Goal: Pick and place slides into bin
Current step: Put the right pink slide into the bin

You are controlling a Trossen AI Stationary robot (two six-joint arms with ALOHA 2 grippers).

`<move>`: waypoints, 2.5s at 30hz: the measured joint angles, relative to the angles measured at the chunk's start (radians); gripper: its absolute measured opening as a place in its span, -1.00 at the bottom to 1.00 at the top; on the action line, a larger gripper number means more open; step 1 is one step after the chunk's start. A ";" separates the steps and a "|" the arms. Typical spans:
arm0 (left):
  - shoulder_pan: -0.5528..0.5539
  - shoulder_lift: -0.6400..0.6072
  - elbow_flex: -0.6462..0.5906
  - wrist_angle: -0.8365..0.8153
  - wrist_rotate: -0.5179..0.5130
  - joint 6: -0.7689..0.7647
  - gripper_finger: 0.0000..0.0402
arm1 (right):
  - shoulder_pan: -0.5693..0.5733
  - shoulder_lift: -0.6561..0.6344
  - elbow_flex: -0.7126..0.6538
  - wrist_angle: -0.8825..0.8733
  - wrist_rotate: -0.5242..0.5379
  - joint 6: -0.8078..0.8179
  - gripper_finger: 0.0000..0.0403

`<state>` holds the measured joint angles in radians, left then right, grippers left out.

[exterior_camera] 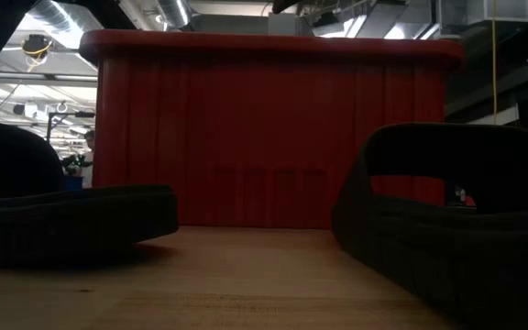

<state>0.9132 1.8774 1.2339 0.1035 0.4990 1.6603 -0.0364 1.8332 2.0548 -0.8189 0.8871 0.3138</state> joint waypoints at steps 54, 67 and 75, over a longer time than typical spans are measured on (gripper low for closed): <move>-0.046 -0.052 -0.008 -0.170 -0.066 -0.086 -0.69 | 0.000 0.000 0.000 0.023 -0.053 -0.003 -0.99; -0.049 -0.043 -0.004 -0.194 -0.271 0.005 -0.69 | 0.000 0.000 0.000 0.046 -0.097 -0.003 -0.99; -0.048 -0.043 -0.004 -0.175 -0.322 0.003 -0.69 | 0.000 0.000 0.000 0.053 -0.124 -0.002 -0.99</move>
<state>0.8657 1.8343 1.2301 -0.0719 0.1768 1.6634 -0.0360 1.8336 2.0544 -0.7662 0.7626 0.3122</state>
